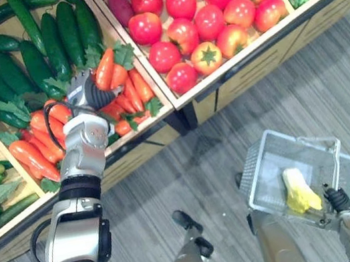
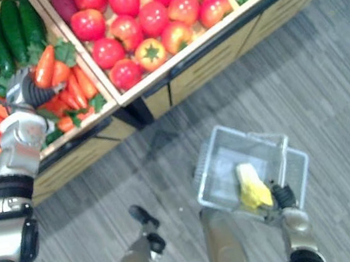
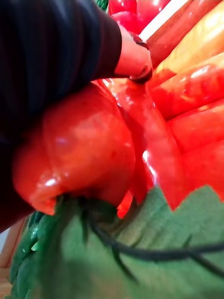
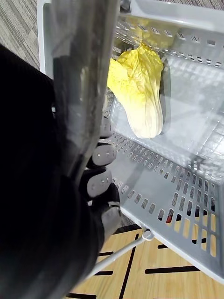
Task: Pick vegetable in the basket
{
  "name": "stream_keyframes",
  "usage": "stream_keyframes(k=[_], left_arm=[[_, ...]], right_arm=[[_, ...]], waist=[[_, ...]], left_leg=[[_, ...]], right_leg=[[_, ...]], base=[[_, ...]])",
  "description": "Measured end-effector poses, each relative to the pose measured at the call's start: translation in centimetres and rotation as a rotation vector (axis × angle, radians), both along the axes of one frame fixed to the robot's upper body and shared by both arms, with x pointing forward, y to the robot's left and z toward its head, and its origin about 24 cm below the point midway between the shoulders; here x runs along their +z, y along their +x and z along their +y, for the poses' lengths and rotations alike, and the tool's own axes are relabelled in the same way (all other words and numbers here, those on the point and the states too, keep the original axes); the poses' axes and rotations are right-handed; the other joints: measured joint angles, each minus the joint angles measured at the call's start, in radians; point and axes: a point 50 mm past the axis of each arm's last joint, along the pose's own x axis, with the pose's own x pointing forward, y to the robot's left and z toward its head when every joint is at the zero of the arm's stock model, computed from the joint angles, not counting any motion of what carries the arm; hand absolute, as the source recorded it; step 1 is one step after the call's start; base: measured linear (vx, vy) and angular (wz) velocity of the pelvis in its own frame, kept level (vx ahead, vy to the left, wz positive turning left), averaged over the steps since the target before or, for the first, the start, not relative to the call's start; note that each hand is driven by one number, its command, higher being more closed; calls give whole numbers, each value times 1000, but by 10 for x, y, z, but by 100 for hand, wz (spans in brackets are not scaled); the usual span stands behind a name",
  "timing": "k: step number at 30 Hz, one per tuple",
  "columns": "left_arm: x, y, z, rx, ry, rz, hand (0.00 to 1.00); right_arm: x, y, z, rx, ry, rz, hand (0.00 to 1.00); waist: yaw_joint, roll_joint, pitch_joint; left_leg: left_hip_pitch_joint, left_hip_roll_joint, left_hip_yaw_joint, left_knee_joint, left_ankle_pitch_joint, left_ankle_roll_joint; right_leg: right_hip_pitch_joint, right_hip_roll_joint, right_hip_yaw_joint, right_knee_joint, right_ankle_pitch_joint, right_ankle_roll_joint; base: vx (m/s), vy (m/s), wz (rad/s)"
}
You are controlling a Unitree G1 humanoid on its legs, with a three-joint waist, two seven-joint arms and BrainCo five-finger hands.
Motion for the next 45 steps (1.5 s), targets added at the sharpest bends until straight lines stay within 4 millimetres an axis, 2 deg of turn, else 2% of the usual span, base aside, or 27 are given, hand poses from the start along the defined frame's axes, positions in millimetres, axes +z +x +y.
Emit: stream_keyframes(k=[11,16,19,21,26,30,32,33,37,39,41,43,45], left_arm=[[-22,-3,6,20,3,90,100],[-20,-3,6,16,8,92,100],[-7,-3,-2,-17,31,41,100],[6,-5,-8,-48,95,3,100],[23,-14,-17,-105,219,-54,100],[22,-29,-38,-232,346,-81,100],[11,-41,-56,-359,419,-62,100],[8,-44,-60,-391,437,-55,100],[-18,-65,-87,-607,537,24,100],[-33,-78,-105,-733,559,64,100],[-42,-89,-119,-843,546,91,100],[-49,-97,-128,-914,553,110,100],[-68,-110,-139,-1024,531,189,100]], right_arm=[[-4,-3,2,3,12,27,100],[-6,-7,2,2,13,49,100],[-8,-10,1,-4,15,61,100],[-10,-16,0,-9,20,77,100],[-13,-28,-6,-21,12,114,100],[-15,-42,-14,-20,-18,161,100],[-13,-52,-25,3,-73,209,100],[-11,-52,-29,22,-96,222,100],[17,-47,-66,134,-299,266,100],[44,-38,-88,226,-448,265,100],[63,-30,-99,292,-550,257,100],[77,-23,-103,356,-628,253,100],[94,-3,-95,495,-738,224,100]], waist=[[0,-3,2],[5,-4,1],[12,-7,0],[29,-11,-3],[35,-15,-25],[49,-25,-66],[54,-31,-113],[54,-32,-117],[53,-38,-162],[53,-38,-183],[50,-39,-201],[45,-40,-211],[25,-40,-235]], left_leg=[[30,5,-27,-2,3,1],[61,9,-49,-1,6,1],[80,9,-61,-1,7,2],[99,9,-64,-1,7,2],[131,6,-85,-1,10,4],[164,2,-85,-1,8,2],[176,0,-84,-2,2,-5],[185,-1,-84,-2,1,-5],[222,-8,-52,-2,-10,-12],[255,-10,-12,-1,-20,-20],[276,-9,17,-1,-28,-29],[301,-6,49,0,-34,-37],[346,5,112,1,-47,-55]], right_leg=[[59,-4,-22,-29,18,-1],[105,-6,-48,-29,18,-1],[132,-9,-67,-29,18,-1],[154,-10,-73,-29,17,-1],[198,-17,-97,-31,9,-7],[233,-21,-102,-36,0,-5],[251,-24,-102,-47,-2,-3],[258,-24,-101,-48,-4,-1],[273,-24,-69,-50,-17,10],[278,-17,-33,-50,-16,12],[279,-8,-3,-47,-16,12],[284,2,23,-46,-16,13],[290,30,79,-44,-16,13]], base=[[-13,-15,5],[-8,-19,15],[-8,-10,14],[-2,-11,5],[5,-13,12],[18,-6,3],[0,0,0],[23,-7,-5],[12,-5,-25],[37,-12,-49],[40,-17,-48],[43,-26,-52],[39,-34,-74]])
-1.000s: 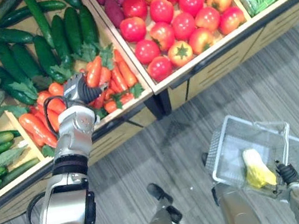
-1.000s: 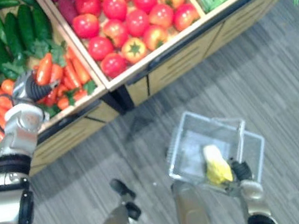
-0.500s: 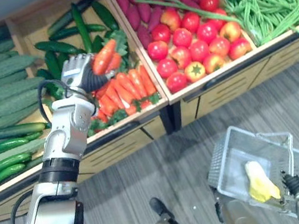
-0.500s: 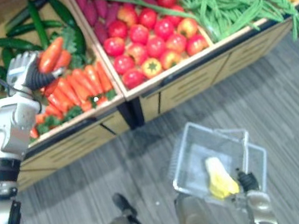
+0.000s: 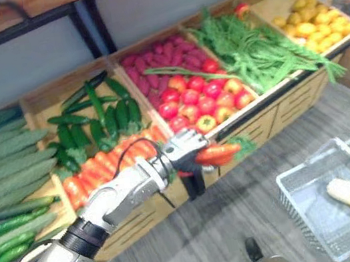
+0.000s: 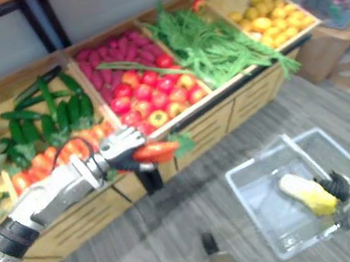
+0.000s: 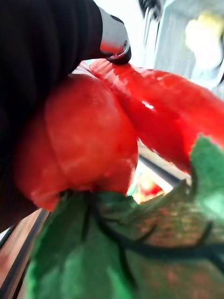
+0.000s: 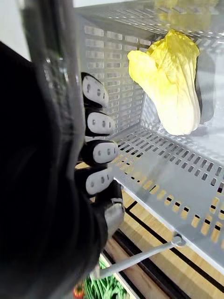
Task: Pick vegetable in the basket
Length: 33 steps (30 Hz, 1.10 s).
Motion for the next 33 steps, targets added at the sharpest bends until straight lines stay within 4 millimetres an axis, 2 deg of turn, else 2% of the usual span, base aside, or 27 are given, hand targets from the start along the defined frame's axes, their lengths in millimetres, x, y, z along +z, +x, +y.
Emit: stream_keyframes(k=[6,13,18,24,33], left_arm=[[-33,-25,-24,-155,66,173,100],[-45,-35,-45,-229,46,273,100],[-54,-35,-53,-230,31,327,100],[-61,-41,-64,-252,18,364,100],[-73,-53,-84,-269,-60,439,100]], right_arm=[[14,32,30,282,-69,18,100],[18,57,76,582,-80,77,100],[22,71,105,749,-86,77,100],[41,88,136,920,-138,31,100],[63,100,179,1075,-123,-97,100]], waist=[[-35,6,-31],[-76,7,-41],[-84,7,-41],[-85,6,-42],[-81,5,-43]], left_leg=[[83,8,133,3,-19,-27],[135,14,228,31,-52,-56],[170,33,273,93,-96,-68],[192,53,336,174,-145,-78],[223,91,406,265,-196,-83]], right_leg=[[1,54,112,13,0,0],[3,89,192,28,2,-4],[20,106,236,38,2,-4],[17,124,298,49,-5,5],[16,168,368,82,3,1]], base=[[10,-12,-67],[-24,7,-41],[-47,0,-33],[-93,-10,-31],[-54,-11,-24]])
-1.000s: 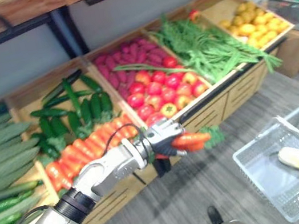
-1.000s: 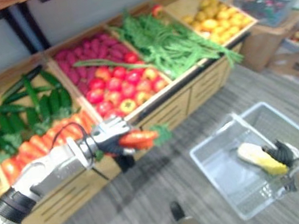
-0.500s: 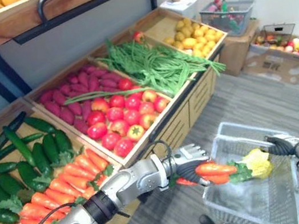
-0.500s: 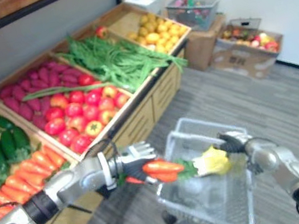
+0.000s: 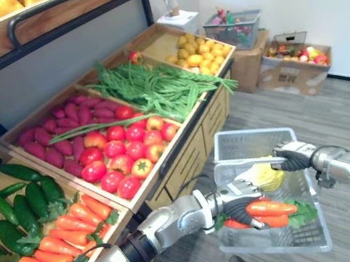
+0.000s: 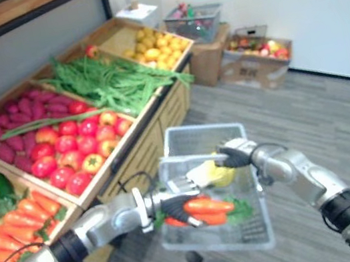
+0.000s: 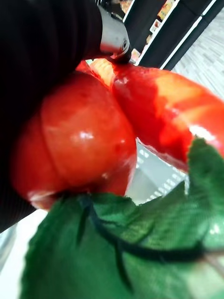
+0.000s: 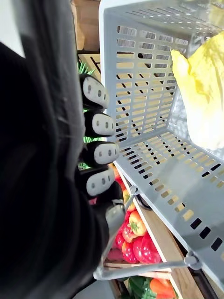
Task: Pick vegetable in the basket
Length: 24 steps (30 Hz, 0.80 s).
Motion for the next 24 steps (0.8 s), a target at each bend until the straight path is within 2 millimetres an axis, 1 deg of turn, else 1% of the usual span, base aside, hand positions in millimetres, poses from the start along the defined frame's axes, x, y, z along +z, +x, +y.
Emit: stream_keyframes(k=[2,6,12,15,18,19,21,24], left_arm=[[-1,-1,-3,0,-8,10,100],[-3,-1,-9,0,-20,22,100],[-3,-2,-17,2,-34,23,100],[-8,-2,-21,4,-15,20,100],[-15,1,-20,23,8,34,100],[-20,2,-20,32,30,34,0],[-28,3,-19,38,78,19,0],[-38,6,-18,68,124,22,0]], right_arm=[[1,-1,8,25,37,-3,100],[4,1,19,65,50,-15,100],[23,9,29,108,62,-87,100],[27,10,32,120,64,-102,100],[33,10,39,154,71,-123,100],[34,9,42,168,73,-127,100],[36,7,49,201,76,-132,100],[35,6,53,217,86,-118,100]], waist=[[1,1,0],[2,1,0],[0,1,0],[0,1,0],[-1,1,0],[-1,1,0],[-1,1,0],[0,1,0]], left_leg=[[1,9,9,24,-16,0],[9,18,31,56,-33,-1],[-1,45,50,120,-65,1],[-1,53,50,137,-74,1],[-1,60,51,152,-83,1],[-1,60,52,155,-85,1],[0,62,54,161,-89,2],[-2,75,53,182,-100,1]], right_leg=[[-1,4,12,2,1,2],[-3,12,35,4,5,8],[-19,20,53,6,14,16],[-18,21,54,6,15,17],[-17,21,55,6,16,18],[-17,21,58,6,16,19],[-17,21,60,6,16,19],[-17,22,58,6,17,20]], base=[[-87,-13,-19],[-80,-12,-19],[-71,-20,-11],[-61,-25,-1],[-63,-27,-2],[-63,-25,-3],[-67,-28,-3],[-41,-21,0]])
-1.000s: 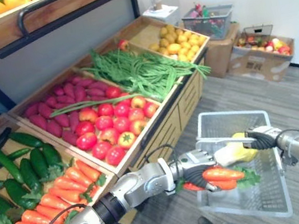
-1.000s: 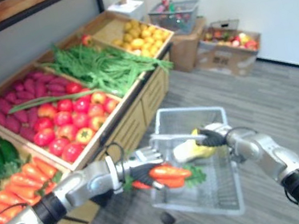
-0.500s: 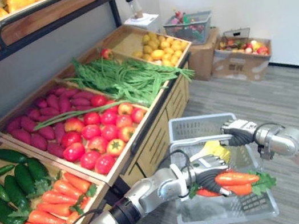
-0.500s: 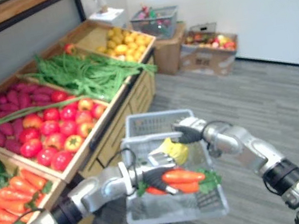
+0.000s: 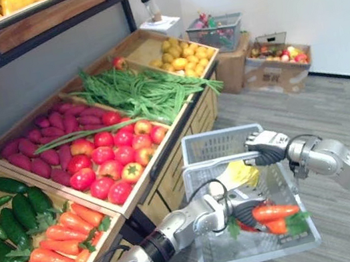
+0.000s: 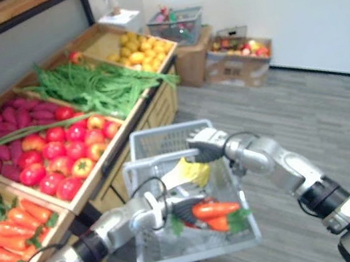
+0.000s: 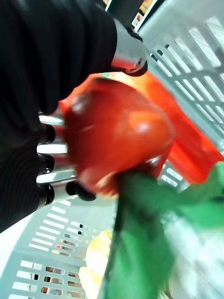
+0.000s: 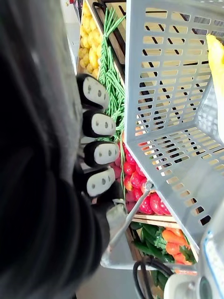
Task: Pick vegetable in the basket
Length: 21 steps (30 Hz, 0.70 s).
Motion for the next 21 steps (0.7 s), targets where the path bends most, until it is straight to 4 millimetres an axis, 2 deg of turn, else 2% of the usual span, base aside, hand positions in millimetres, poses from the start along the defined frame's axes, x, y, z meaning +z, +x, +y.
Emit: stream_keyframes(k=[7,15,18,20,21], left_arm=[[-7,6,0,50,21,3,0],[-3,9,-1,67,3,-16,0],[19,9,-5,35,-72,-51,0],[49,6,-8,-19,-165,-99,0],[58,4,-8,-33,-204,-97,0]], right_arm=[[0,-1,3,13,4,12,100],[0,-1,2,8,12,16,100],[-5,-1,-9,-67,59,33,100],[-20,-1,-33,-213,126,88,100],[-25,-2,-41,-260,154,111,100]], waist=[[3,-1,1],[4,0,11],[8,-5,25],[18,-9,30],[26,-9,31]], left_leg=[[-3,7,-3,10,-6,0],[-21,20,-29,23,-11,3],[-47,22,-81,23,-12,10],[-80,23,-145,21,-11,21],[-94,23,-165,21,-12,24]], right_leg=[[1,-1,-4,-2,1,1],[1,-8,-27,-4,0,1],[7,-32,-70,-9,0,1],[19,-63,-130,-20,-1,0],[21,-69,-145,-21,-2,-2]], base=[[-16,-6,0],[-24,-12,10],[-35,-16,47],[-45,-29,73],[-52,-32,86]])
